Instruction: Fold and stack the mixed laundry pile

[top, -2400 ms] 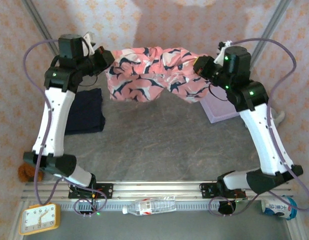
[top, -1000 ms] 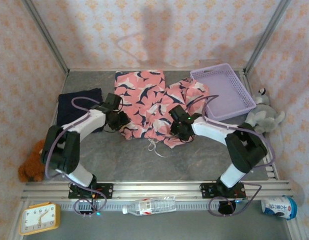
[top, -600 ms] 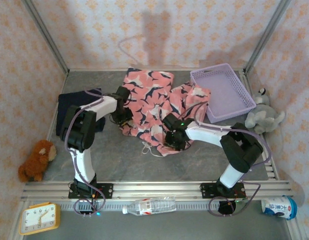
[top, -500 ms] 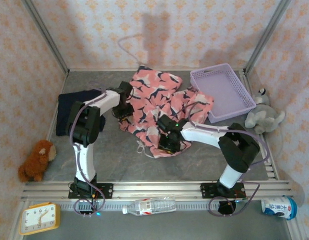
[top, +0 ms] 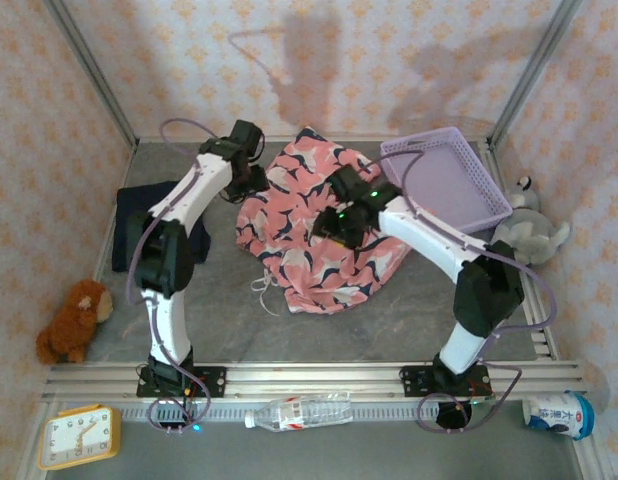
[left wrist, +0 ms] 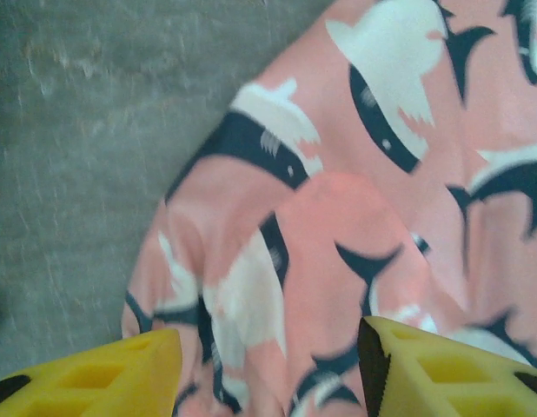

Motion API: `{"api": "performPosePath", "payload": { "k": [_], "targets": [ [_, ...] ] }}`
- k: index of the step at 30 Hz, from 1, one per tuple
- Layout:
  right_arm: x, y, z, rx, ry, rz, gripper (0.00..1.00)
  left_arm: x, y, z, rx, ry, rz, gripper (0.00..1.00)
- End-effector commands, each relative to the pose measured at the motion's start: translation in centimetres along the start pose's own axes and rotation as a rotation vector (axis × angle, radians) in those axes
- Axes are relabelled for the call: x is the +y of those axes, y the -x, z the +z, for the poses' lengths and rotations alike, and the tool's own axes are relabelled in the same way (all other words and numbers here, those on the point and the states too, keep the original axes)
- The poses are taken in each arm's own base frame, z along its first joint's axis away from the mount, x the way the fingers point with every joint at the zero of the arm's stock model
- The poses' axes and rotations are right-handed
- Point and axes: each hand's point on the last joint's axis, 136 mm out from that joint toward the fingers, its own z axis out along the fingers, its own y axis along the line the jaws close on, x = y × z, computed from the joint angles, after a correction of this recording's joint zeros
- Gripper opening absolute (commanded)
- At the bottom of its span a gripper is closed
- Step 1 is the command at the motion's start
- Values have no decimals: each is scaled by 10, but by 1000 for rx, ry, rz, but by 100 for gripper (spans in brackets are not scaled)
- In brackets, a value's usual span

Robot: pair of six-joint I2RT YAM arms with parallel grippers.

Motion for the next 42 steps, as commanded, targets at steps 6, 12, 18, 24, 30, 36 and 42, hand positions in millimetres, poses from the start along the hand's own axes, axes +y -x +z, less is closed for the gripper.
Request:
{"api": "performPosePath", "payload": {
  "k": [6,12,18,24,30,36,42],
  "targets": [
    [-94,52,27,-80,-283,76,51,-14,-97,17,175,-210,-205,56],
    [-139,28,51,-28,-389,137,50,-6,-134,53,244,-154,-207,56],
    [-134,-24,61,22,-301,167,50,51,-131,72,209,132,-142,45],
    [-81,-86,77,125,-211,101,53,89,-107,92,219,280,-128,39],
    [-25,-92,49,124,-42,79,59,109,-34,81,182,337,-90,40],
    [-34,-28,-2,-51,-64,59,64,73,-3,42,147,198,-4,55],
    [-83,17,16,-124,-167,138,59,45,-52,13,180,0,-58,61]
  ]
}}
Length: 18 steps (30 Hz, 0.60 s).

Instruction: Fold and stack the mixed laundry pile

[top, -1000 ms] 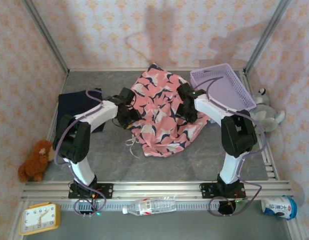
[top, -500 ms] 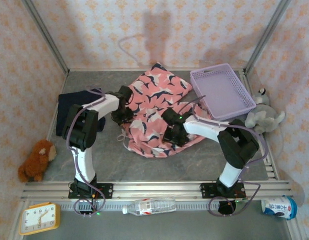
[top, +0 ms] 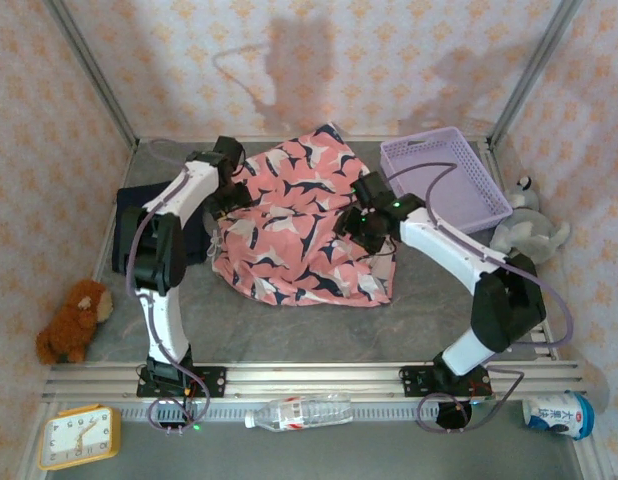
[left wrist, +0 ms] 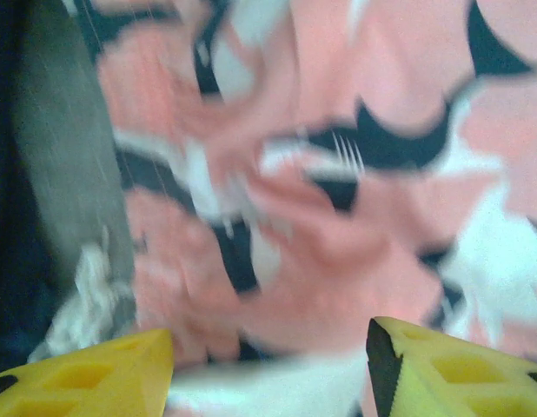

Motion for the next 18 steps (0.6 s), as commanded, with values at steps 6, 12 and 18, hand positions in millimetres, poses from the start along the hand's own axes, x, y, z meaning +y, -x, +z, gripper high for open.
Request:
{"api": "performPosePath", "payload": {
  "k": [6,12,18],
  "targets": [
    [-62,22,43,-20,-288,-76,71,0,-98,2,126,-144,-63,61],
    [-62,-10,59,114,-191,-33,78,27,-133,31,165,-90,-115,57],
    [-63,-11,38,36,-113,4,21,41,-140,50,173,-26,-128,38]
  ]
}}
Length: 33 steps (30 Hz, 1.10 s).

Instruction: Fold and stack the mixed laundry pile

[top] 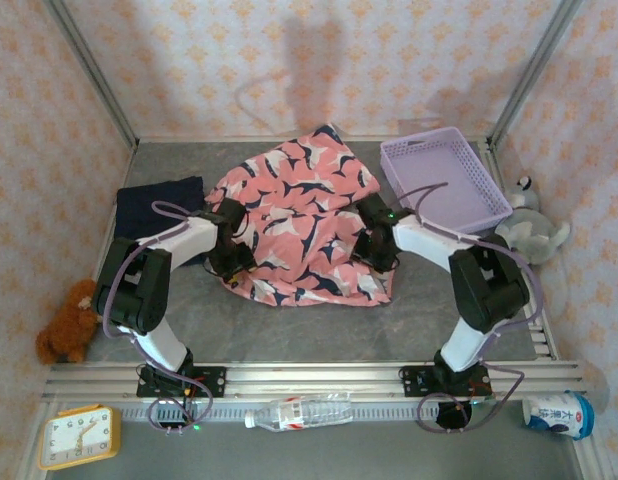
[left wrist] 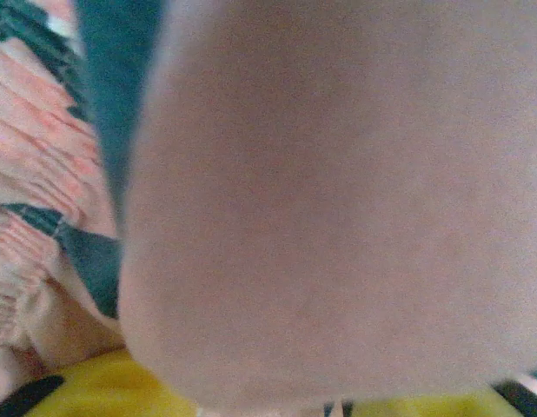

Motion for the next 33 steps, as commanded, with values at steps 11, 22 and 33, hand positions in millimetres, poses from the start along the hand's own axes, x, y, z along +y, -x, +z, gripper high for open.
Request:
{"api": "performPosePath", "payload": {
  "k": [11,22,33],
  "targets": [
    [-96,63,-69,-245,-164,180,0,6,4,8,-34,31,-3,32],
    [-12,-2,-68,-106,166,-90,75,-2,-1,5,-44,19,7,34],
    [0,-21,-34,-106,92,-275,74,2,-6,7,-55,42,8,34]
  ]
}}
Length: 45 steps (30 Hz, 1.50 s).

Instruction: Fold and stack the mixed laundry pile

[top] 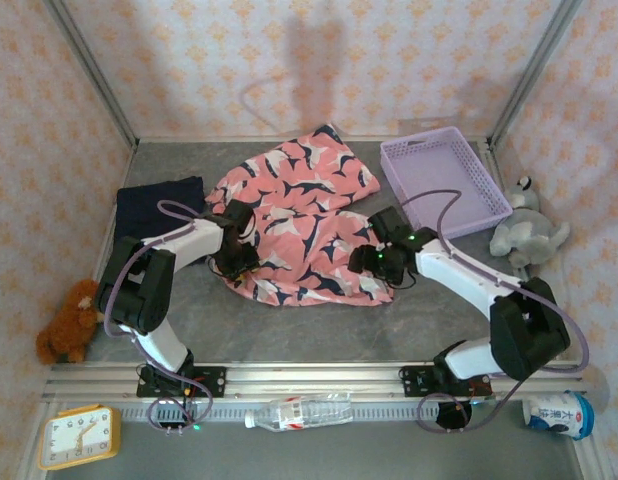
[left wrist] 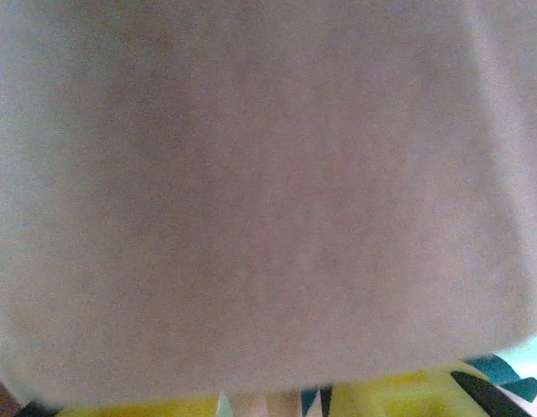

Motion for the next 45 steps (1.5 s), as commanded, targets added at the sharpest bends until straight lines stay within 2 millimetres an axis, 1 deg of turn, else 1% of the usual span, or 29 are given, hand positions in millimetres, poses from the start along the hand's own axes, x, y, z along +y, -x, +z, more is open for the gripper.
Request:
{"api": "performPosePath", "payload": {
  "k": [1,2,3,4,5,6,9,10,12,14,17,19,21,23,24,25,27,29,32,33,35,37,39,41,45],
  "targets": [
    [6,16,8,-42,-23,-57,72,13,-4,2,-25,47,-12,34],
    [9,19,11,-40,-23,-64,68,15,-5,2,-26,54,-12,34],
    [10,22,12,-38,-35,-68,58,18,-6,4,-25,61,-11,34],
    [5,25,11,-43,-80,-66,43,20,-6,5,-26,69,-12,34],
    [-3,29,8,-58,-136,-60,28,23,-7,6,-25,79,-13,34],
    [-13,32,5,-75,-194,-48,20,25,-8,8,-23,87,-15,34],
    [-48,34,-12,-120,-322,29,3,31,-11,14,-12,106,-23,34],
    [-60,32,-17,-131,-341,66,0,32,-12,16,-10,108,-25,34],
    [-80,27,-25,-153,-348,148,0,35,-14,19,-7,111,-31,34],
    [-93,19,-25,-166,-308,232,0,36,-15,20,-7,109,-36,34],
    [-92,9,-11,-142,-217,311,0,35,-16,20,-6,107,-36,34],
    [-92,5,-2,-113,-210,333,0,33,-15,18,-9,104,-34,34],
    [-93,4,4,-90,-230,336,0,28,-14,14,-14,92,-29,34],
    [-91,9,6,-72,-245,315,13,22,-12,8,-18,76,-25,37],
    [-89,13,4,-71,-251,304,18,18,-11,4,-20,62,-22,39],
    [-89,16,0,-73,-266,292,25,13,-10,-2,-20,47,-17,45],
    [-87,24,-10,-93,-287,278,37,2,-7,-18,-31,10,-3,59],
    [-87,28,-23,-112,-304,274,53,-10,-3,-39,-52,-36,18,69],
    [-80,26,-36,-123,-275,270,68,-18,0,-71,-96,-73,44,77],
    [-78,23,-39,-122,-262,271,71,-17,0,-78,-108,-76,48,79],
    [-72,13,-41,-107,-232,276,72,-13,-1,-87,-123,-74,56,82],
    [-65,1,-39,-87,-205,276,73,-5,-5,-88,-121,-65,51,83],
    [-58,-12,-35,-68,-191,277,73,5,-10,-84,-115,-53,36,83],
    [-54,-24,-28,-44,-170,299,72,20,-16,-76,-103,-33,12,83],
    [-55,-40,-3,-7,-133,378,72,52,-25,-58,-74,3,-57,83]
  ]
}}
